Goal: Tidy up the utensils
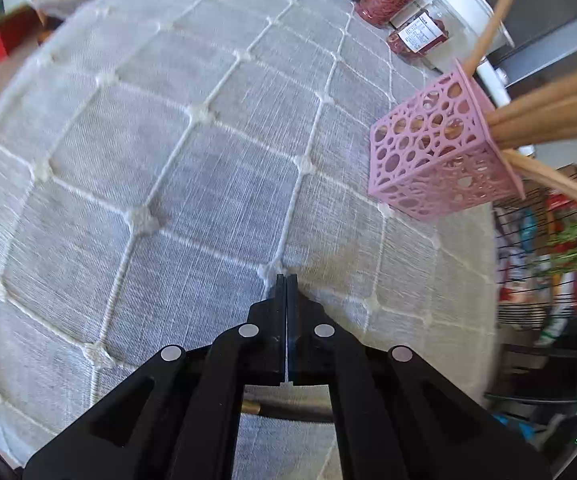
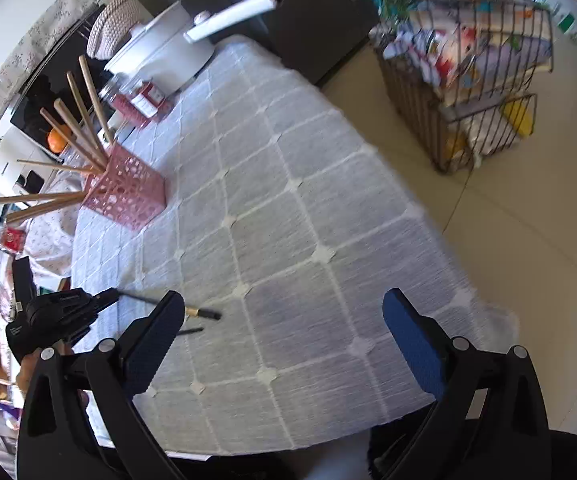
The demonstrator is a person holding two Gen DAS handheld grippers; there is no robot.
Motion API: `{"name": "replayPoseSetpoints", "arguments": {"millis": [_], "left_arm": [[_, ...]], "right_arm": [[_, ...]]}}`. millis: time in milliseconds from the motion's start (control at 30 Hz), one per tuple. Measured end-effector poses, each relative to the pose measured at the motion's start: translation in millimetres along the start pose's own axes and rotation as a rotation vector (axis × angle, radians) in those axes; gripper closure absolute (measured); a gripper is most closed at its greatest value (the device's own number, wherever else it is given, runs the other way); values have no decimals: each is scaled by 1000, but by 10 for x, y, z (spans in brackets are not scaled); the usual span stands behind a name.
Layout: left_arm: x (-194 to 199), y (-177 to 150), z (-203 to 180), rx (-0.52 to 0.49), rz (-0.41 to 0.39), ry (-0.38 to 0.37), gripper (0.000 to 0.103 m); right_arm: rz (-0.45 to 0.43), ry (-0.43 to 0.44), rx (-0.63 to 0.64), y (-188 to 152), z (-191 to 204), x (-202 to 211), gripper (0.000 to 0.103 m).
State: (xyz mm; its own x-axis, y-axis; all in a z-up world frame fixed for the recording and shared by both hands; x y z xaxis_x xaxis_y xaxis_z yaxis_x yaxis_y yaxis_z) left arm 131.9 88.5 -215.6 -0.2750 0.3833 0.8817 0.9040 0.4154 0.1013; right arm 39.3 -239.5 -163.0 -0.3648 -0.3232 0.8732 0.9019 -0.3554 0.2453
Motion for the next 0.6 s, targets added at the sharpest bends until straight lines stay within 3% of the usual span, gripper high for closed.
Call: {"name": "replayPoseSetpoints", "arguments": {"millis": [100,200,233,433,600], "left_arm": [[23,12,63,-18,3,7,103],[64,-8,178,53,76,-11,103],[60,-4,157,75,77,13,103],[81,-88,-43,149,60,97,70],[39,-82,-131,215,33,198,70]], "right_arm": [[44,44,-70,-18,-38,-84,6],[49,45,-100,-23,-31,-123,6],[46,41,-95,-24,-4,-129,6],[52,51,-63,-30,38,-109,6],[68,99,-97,-6,-70,-59,6]]}}
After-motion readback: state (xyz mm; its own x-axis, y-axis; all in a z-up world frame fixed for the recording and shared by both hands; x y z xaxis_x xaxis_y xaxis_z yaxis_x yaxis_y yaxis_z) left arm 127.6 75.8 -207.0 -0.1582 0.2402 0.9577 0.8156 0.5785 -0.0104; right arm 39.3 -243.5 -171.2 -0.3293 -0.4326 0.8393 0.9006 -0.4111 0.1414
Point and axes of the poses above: each gripper's, at about its wrist camera, not at the fingertips, and x roughly against the way its jaws point, z to its left, y to its top, the point moved 6 cm from there along -x, roughly the way its jaws point, and after that the axes turned 7 degrees about z, right-handed, at the moved point
